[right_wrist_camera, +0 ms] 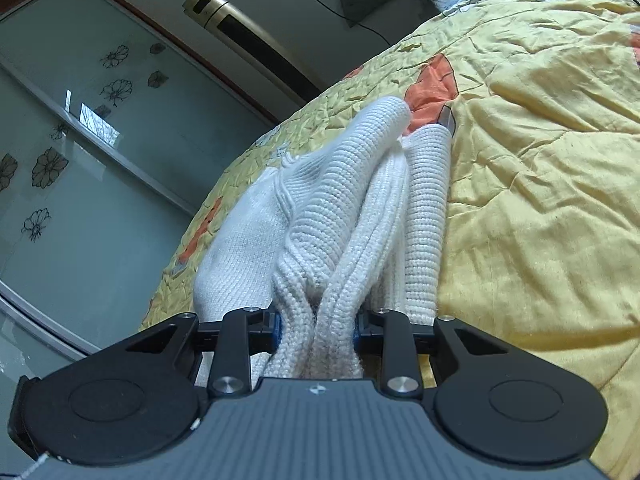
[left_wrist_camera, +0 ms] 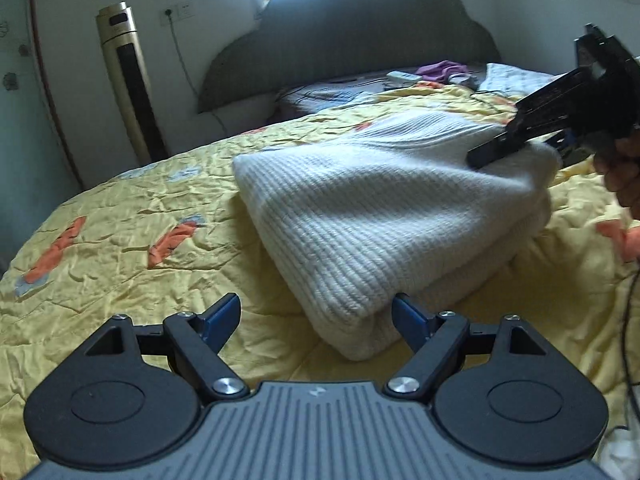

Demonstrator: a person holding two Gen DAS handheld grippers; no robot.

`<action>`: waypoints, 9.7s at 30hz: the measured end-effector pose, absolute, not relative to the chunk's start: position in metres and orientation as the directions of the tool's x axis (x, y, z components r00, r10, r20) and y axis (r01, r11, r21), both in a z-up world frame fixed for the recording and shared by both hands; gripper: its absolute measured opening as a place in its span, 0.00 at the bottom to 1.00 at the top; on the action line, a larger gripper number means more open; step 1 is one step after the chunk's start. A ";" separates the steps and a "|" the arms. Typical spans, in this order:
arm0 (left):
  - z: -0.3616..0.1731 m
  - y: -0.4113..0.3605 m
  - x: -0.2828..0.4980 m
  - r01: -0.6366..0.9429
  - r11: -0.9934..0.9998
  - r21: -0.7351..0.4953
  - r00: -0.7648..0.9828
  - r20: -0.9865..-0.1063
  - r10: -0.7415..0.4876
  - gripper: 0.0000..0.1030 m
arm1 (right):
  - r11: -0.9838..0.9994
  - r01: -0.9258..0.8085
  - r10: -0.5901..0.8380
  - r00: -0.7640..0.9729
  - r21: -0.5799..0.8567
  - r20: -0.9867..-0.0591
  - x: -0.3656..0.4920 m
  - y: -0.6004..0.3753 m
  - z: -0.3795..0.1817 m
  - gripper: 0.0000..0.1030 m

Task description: Fold small clothes

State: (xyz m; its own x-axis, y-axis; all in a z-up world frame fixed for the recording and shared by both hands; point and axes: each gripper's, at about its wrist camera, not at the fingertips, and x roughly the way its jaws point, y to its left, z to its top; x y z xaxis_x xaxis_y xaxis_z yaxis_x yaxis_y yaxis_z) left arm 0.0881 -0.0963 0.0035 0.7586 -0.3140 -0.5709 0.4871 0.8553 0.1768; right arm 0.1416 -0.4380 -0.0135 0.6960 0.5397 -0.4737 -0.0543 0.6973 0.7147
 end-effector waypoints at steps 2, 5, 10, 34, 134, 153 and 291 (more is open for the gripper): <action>0.003 -0.094 0.090 0.444 0.877 0.181 0.784 -0.553 -0.283 0.82 | 0.679 -0.041 0.542 0.701 0.733 -0.463 0.141 -0.440 -0.016 0.29; 0.009 -0.083 0.091 0.394 0.904 0.164 0.814 -0.519 -0.260 0.82 | 0.687 -0.025 0.513 0.725 0.727 -0.460 0.137 -0.436 -0.012 0.27; 0.003 -0.068 0.107 0.363 0.927 0.092 0.778 -0.578 -0.247 0.83 | 0.685 -0.083 0.538 0.727 0.724 -0.426 0.135 -0.420 -0.007 0.27; 0.039 -0.064 0.129 0.455 0.874 -0.169 0.699 -0.540 -0.469 0.83 | 0.831 -0.060 0.406 0.744 0.553 -0.530 0.126 -0.412 -0.008 0.34; -0.003 -0.057 0.104 0.255 0.950 0.182 0.790 -0.605 -0.096 0.81 | 0.974 -0.035 0.140 0.869 0.224 -0.475 0.082 -0.308 0.020 0.72; 0.001 -0.046 0.106 0.320 0.940 0.121 0.769 -0.613 -0.183 0.38 | 0.894 0.020 0.276 0.761 0.447 -0.587 0.118 -0.329 -0.012 0.45; -0.016 -0.058 0.051 0.212 0.977 0.017 0.728 -0.670 -0.146 1.00 | 0.979 0.169 -0.059 0.776 0.117 -0.628 0.024 -0.246 -0.020 1.00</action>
State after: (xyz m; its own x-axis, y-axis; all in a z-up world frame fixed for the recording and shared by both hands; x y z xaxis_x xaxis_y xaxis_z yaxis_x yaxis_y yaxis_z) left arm 0.0505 -0.0583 -0.0165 0.7276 -0.1462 -0.6702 0.2121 0.9771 0.0171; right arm 0.0245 -0.2465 -0.0197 0.7759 -0.0590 -0.6281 0.1691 0.9786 0.1169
